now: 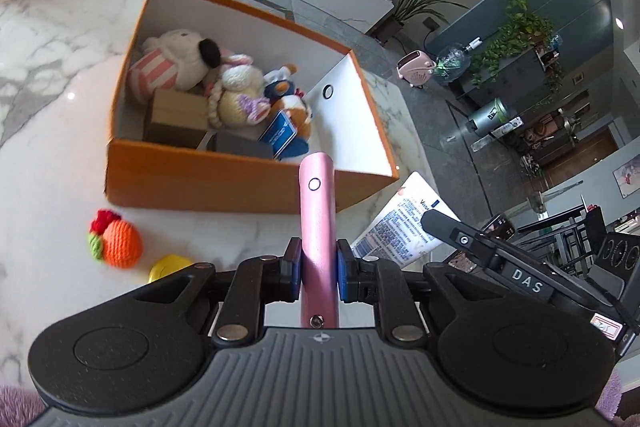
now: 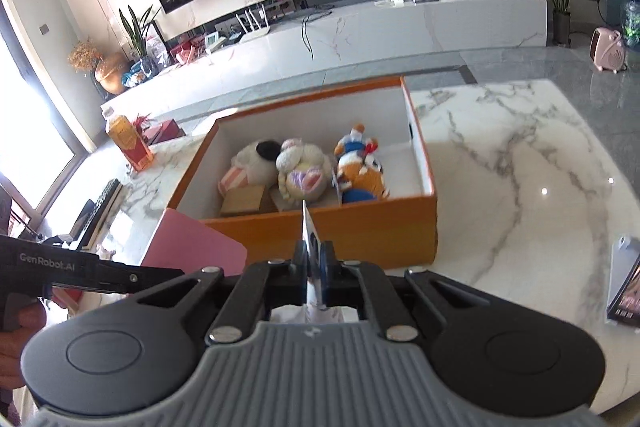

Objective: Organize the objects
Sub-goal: 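Carry the wallet and tube over the orange box with both tools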

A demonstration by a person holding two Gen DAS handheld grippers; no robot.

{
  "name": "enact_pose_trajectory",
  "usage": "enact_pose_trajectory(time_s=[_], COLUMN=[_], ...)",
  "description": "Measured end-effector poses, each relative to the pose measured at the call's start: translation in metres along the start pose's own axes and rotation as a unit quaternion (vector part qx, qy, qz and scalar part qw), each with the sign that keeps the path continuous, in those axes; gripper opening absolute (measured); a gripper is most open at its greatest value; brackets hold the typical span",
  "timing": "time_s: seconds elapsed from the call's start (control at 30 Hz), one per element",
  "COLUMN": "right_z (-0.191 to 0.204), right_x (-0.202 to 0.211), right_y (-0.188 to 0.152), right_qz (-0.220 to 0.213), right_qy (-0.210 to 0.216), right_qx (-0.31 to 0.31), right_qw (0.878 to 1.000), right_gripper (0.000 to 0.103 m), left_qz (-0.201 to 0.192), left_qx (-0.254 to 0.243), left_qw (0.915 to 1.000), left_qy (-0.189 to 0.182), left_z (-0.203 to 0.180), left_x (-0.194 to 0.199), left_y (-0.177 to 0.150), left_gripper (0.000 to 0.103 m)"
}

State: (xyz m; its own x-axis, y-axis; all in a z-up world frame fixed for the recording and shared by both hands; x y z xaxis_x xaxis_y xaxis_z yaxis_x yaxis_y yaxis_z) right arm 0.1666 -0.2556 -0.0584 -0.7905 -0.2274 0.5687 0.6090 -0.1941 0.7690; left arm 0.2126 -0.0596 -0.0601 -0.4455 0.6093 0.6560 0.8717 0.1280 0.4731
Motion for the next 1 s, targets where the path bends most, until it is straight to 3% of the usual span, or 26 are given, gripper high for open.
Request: enact_pose_trajectory(time_s=[0.2,0.4,0.63,0.8,0.9,1.0], right_z=[-0.013,-0.037,-0.063,-0.078,-0.083,-0.086], right_x=[0.002,-0.038,-0.088,-0.111,-0.115,-0.117], right_y=[0.075,0.126,0.147,0.154,0.156,0.157], right_qz=[-0.061,-0.086,-0.090,-0.092,-0.099,-0.102], right_qy=[0.003,-0.030,-0.054,-0.060,-0.058,-0.062], right_qx=[0.009,0.018,0.028,0.020,0.022,0.028], right_qw=[0.998,0.996,0.994,0.994,0.993,0.992], right_gripper=[0.006,0.005,0.005,0.005,0.005,0.005], left_qz=[-0.015,-0.015,-0.009,-0.009,0.006,0.010], left_qx=[-0.017,-0.010,0.010,-0.004,0.015,0.020], left_qw=[0.9997,0.9997,0.9979,0.9943,0.9944,0.9916], left_qy=[-0.008,0.015,0.063,0.106,0.104,0.127], left_z=[-0.030,-0.037,-0.021,-0.015,-0.012,-0.011], left_x=[-0.043,-0.117,-0.198,-0.229,-0.244,-0.254], left_y=[0.062,0.111,0.137,0.140,0.136,0.132], left_gripper=[0.020,0.020,0.020,0.020,0.020,0.021])
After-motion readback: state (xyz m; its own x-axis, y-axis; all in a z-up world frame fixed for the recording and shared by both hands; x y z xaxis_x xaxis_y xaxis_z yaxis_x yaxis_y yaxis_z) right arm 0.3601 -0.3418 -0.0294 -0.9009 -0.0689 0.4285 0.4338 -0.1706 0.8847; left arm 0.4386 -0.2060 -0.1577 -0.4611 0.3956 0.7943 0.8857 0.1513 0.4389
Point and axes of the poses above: each gripper's, at about its wrist camera, not at the fingertips, and x roughly against the way its jaws point, z to its left, y to its top, the point moved 7 cm from there along -x, roughly the way its jaws point, and after that the axes turned 5 degrees about -z, right-handed, at the moved point
